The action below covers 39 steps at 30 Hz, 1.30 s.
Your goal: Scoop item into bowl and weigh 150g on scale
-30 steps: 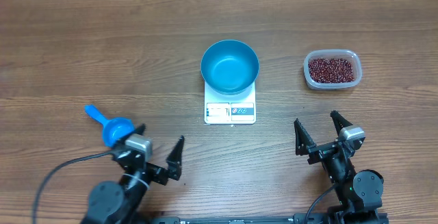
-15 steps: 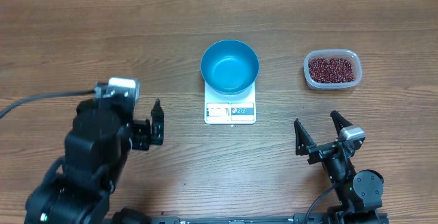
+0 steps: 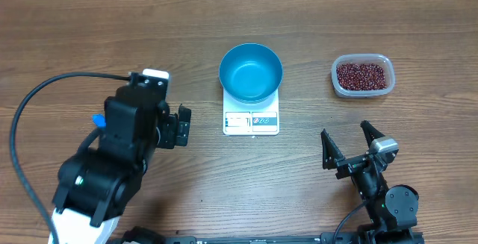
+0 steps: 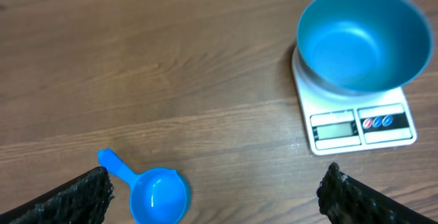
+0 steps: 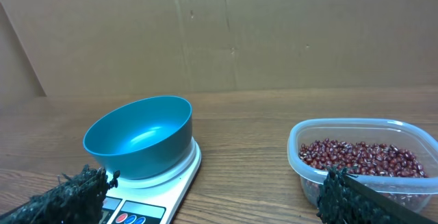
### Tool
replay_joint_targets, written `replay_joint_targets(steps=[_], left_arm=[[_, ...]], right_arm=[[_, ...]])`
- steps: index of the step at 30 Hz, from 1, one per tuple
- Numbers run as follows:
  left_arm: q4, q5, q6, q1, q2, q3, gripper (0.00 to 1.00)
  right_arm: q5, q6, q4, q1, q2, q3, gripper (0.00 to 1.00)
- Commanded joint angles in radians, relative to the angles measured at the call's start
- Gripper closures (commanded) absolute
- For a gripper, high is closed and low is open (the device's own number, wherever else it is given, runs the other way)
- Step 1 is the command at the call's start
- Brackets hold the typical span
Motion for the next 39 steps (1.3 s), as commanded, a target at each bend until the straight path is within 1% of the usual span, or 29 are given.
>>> replay_joint_targets(steps=[1,3,5,7,10,13,17,20,21,22,29,30,31,35,39], left_arm=[[-0.004,-0.106,-0.096,0.006,0.048,0.017,0.00],[-0.026,-0.220,-0.267,0.014,0.078,0.017,0.01],[-0.064,-0.266,-0.398,0.046,0.112,0.017,0.00],[-0.081,-0.263,-0.449,0.102,0.138,0.016,0.00],[-0.093,-0.217,-0.484,0.197,0.163,0.016,0.00],[-0.085,-0.097,-0.487,0.333,0.170,0.012,0.00],[-0.064,-0.023,-0.481,0.470,0.170,-0.010,0.00],[-0.023,0.084,-0.458,0.570,0.170,-0.067,0.00],[-0.012,0.105,-0.456,0.582,0.169,-0.082,0.00],[0.022,0.145,-0.455,0.619,0.170,-0.127,0.00],[0.193,0.192,-0.411,0.725,0.172,-0.301,0.00],[0.222,0.196,-0.394,0.737,0.172,-0.321,0.00],[0.276,0.201,-0.350,0.757,0.175,-0.364,0.00],[0.331,0.202,-0.337,0.765,0.204,-0.416,0.00],[0.390,0.201,-0.336,0.765,0.289,-0.426,0.01]], right_arm=[[-0.005,0.006,0.004,0.005,-0.010,-0.010,0.00],[-0.005,0.006,0.004,0.005,-0.010,-0.010,0.00],[-0.005,0.006,0.004,0.005,-0.010,-0.010,0.00],[-0.005,0.006,0.004,0.005,-0.010,-0.010,0.00],[-0.005,0.006,0.004,0.005,-0.010,-0.010,0.00],[-0.005,0.006,0.004,0.005,-0.010,-0.010,0.00],[-0.005,0.006,0.004,0.005,-0.010,-0.010,0.00],[-0.005,0.006,0.004,0.005,-0.010,-0.010,0.00],[-0.005,0.006,0.004,0.005,-0.010,-0.010,0.00],[-0.005,0.006,0.004,0.005,-0.010,-0.010,0.00],[-0.005,0.006,0.004,0.005,-0.010,-0.010,0.00],[-0.005,0.006,0.004,0.005,-0.010,-0.010,0.00],[-0.005,0.006,0.004,0.005,-0.010,-0.010,0.00],[-0.005,0.006,0.004,0.005,-0.010,-0.010,0.00],[-0.005,0.006,0.004,0.005,-0.010,-0.010,0.00]])
